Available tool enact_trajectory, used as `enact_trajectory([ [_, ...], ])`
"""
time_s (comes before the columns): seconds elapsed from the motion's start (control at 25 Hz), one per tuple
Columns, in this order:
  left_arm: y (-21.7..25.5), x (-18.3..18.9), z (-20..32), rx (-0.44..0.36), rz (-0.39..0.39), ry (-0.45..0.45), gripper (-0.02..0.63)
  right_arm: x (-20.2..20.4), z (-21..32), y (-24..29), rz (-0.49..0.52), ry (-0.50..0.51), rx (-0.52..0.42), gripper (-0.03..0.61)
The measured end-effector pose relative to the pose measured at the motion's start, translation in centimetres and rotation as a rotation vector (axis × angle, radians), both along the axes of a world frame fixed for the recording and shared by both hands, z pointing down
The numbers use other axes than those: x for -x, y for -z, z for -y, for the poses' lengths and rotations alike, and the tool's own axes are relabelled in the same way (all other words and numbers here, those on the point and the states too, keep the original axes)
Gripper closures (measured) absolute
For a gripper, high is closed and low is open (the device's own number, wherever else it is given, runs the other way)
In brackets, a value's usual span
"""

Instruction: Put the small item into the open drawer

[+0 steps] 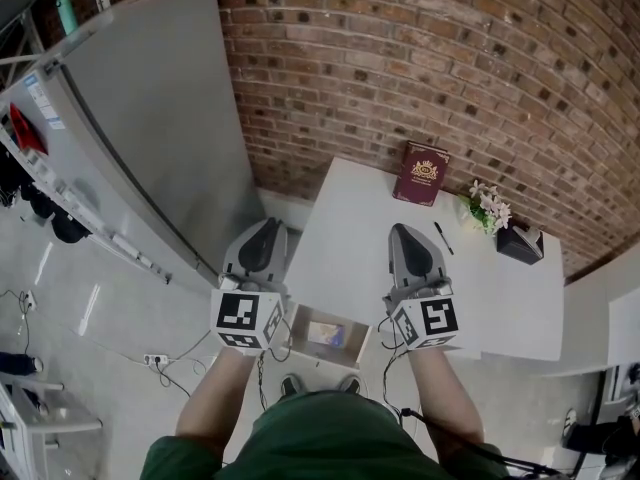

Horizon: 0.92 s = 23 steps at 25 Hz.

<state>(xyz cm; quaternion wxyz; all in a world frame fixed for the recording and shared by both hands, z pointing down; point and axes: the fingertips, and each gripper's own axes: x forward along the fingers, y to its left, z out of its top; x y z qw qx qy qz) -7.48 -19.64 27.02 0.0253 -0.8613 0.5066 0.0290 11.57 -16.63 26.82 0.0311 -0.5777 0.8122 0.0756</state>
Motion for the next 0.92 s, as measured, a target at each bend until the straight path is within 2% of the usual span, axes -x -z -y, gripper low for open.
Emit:
enact_trajectory([
  [0.92,-1.0,-2.2,-0.9,0.018,0.014,0.012,0.577,-2.4,-0.7,-0.5,0.003,0.013,0.007,0.577],
])
